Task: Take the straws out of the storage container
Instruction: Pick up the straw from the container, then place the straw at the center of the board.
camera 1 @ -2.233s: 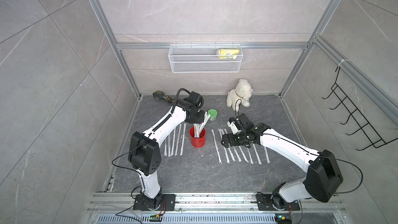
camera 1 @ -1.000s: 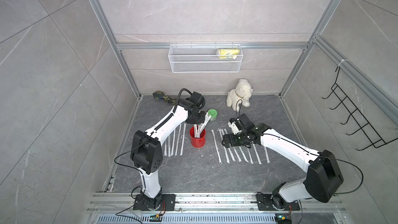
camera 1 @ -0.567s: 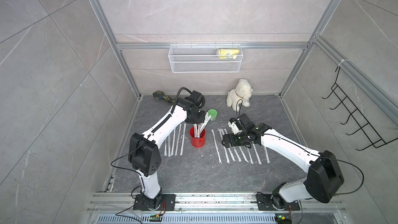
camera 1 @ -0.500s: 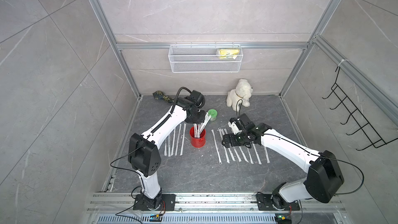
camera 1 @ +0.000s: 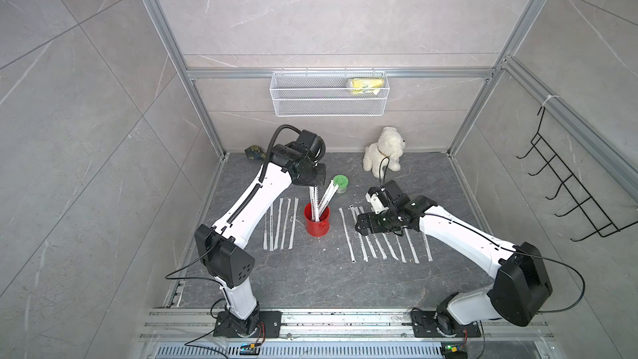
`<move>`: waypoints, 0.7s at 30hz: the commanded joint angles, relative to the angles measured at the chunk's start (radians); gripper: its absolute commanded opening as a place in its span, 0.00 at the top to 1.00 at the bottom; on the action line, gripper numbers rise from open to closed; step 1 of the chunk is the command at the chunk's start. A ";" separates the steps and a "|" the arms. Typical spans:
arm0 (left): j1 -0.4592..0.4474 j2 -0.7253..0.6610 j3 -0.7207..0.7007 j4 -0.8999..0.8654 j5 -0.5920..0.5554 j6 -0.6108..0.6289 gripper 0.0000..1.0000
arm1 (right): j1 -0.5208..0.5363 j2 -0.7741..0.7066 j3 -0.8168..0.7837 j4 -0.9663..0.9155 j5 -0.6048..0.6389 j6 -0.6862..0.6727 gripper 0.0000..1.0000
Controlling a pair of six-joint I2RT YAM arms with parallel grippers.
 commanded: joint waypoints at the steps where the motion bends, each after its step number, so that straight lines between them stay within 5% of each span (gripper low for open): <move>1: -0.004 -0.053 0.094 -0.093 -0.042 0.046 0.93 | -0.005 -0.025 0.031 -0.026 -0.006 -0.018 0.00; 14: 0.005 -0.044 0.358 -0.313 -0.179 0.089 0.93 | -0.003 -0.037 0.030 -0.040 0.006 -0.027 0.00; 21: 0.124 -0.047 0.358 -0.388 -0.195 0.091 0.93 | -0.006 -0.022 0.032 -0.035 0.003 -0.038 0.00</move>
